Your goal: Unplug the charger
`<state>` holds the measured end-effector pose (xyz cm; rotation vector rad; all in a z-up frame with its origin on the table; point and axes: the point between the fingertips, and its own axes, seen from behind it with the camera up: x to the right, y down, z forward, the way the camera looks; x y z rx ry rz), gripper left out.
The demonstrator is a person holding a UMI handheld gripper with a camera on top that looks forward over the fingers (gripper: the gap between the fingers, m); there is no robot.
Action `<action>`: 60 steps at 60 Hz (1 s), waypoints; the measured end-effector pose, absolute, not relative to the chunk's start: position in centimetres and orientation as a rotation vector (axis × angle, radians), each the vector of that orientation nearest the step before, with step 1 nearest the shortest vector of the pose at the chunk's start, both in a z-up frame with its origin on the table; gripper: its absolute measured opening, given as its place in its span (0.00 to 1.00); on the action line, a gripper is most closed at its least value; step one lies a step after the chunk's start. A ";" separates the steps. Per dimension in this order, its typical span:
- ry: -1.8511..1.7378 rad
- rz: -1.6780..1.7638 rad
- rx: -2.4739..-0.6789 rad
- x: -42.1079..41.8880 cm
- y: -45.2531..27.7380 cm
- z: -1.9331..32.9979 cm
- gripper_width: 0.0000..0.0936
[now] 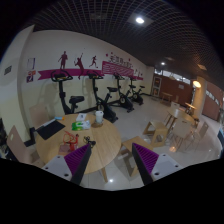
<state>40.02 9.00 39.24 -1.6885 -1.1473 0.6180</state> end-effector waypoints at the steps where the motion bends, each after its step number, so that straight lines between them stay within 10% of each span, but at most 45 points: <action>1: -1.152 0.619 -1.687 40.0 8.9 39.2 0.91; 60: -1.452 0.853 -1.572 27.6 -7.6 23.9 0.91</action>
